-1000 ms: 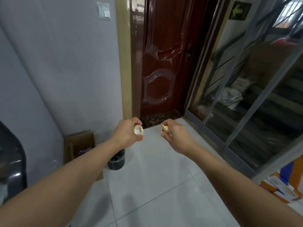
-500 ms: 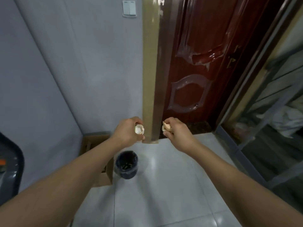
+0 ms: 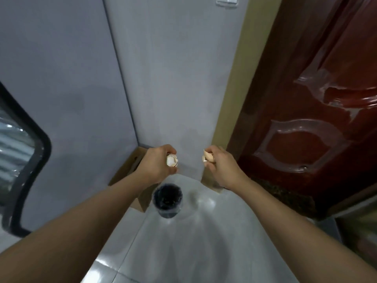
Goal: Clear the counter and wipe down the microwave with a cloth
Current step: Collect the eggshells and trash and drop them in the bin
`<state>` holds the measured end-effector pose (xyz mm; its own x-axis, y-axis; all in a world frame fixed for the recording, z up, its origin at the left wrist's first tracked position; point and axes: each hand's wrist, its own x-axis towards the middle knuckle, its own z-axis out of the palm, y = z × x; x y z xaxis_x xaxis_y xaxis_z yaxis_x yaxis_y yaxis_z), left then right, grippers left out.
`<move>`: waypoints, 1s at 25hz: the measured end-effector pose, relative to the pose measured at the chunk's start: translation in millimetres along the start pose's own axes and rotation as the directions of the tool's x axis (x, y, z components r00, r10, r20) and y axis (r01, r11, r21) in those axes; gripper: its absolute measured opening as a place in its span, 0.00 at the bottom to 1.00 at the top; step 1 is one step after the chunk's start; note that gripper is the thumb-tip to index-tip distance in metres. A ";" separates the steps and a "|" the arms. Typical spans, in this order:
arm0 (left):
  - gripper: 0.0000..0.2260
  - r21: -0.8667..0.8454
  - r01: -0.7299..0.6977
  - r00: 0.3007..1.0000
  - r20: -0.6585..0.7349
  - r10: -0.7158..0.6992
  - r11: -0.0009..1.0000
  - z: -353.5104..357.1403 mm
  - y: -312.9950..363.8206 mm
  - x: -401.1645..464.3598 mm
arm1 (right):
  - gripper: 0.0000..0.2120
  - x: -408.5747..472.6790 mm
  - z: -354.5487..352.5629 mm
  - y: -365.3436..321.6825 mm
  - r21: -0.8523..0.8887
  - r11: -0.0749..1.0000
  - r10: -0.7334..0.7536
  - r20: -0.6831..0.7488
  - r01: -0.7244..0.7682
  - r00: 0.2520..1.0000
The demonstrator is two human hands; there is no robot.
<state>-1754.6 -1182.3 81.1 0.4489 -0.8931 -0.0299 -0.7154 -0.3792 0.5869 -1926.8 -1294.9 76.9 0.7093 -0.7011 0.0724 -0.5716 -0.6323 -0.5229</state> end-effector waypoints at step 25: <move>0.21 -0.150 0.555 0.780 -0.246 -0.575 0.818 63.1 -89.0 171.4 | 0.17 276.3 119.8 64.1 0.178 0.909 -0.415 0.453 0.376 0.789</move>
<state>-1647.8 -1316.9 -27.3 0.8933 -0.4194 -0.1615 -0.2555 -0.7696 0.5852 -1718.1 -1489.7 -38.4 0.9837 -0.1418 -0.1106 -0.1798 -0.7797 -0.5997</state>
